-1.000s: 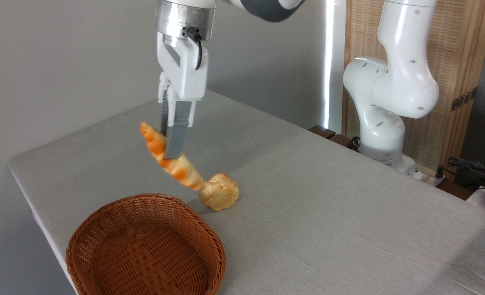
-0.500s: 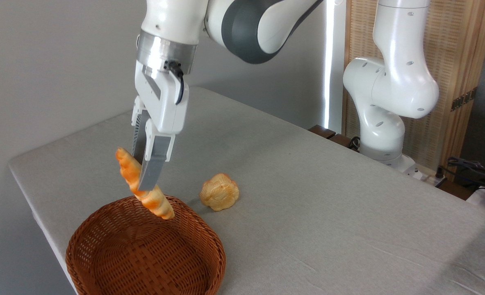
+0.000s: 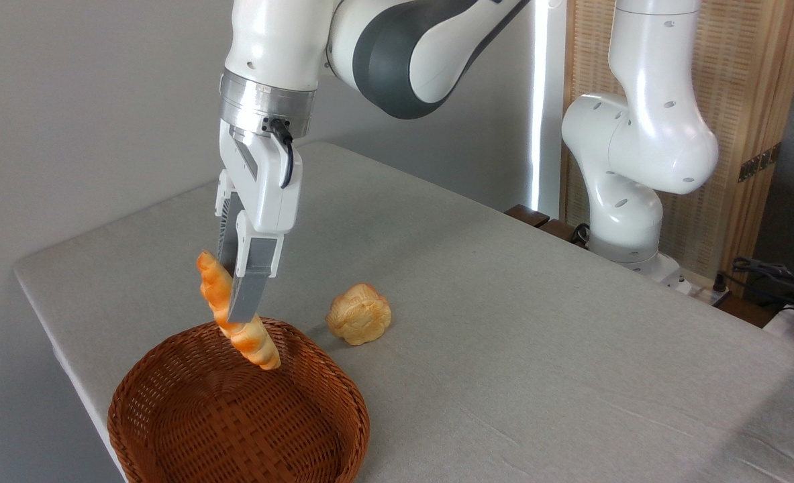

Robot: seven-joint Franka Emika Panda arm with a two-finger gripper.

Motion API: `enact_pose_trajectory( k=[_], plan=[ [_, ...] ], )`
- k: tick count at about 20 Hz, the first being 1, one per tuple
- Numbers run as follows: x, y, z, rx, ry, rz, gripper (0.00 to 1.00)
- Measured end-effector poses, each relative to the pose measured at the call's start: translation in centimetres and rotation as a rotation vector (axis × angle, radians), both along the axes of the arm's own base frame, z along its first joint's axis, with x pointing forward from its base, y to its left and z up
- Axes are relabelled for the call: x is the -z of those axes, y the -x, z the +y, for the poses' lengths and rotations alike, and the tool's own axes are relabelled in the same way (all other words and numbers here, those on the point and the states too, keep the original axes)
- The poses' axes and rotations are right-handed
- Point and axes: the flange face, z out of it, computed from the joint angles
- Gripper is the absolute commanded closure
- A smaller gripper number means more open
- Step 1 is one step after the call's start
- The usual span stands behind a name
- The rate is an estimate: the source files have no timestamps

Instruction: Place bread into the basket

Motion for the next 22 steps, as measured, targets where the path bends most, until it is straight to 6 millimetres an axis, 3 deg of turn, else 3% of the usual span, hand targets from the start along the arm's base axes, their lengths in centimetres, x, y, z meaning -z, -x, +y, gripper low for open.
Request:
enact_pose_trajectory(
  k=[9, 13, 19, 22],
  plan=[
    [-0.7, 0.0, 0.3, -0.025, 0.011, -0.008, 0.00],
    [-1.4, 1.2, 0.5, -0.075, 0.030, 0.080, 0.00],
    [-5.7, 3.1, 2.1, -0.088, 0.020, 0.250, 0.00],
    [-5.3, 3.2, 3.1, -0.102, 0.017, 0.296, 0.00]
  ],
)
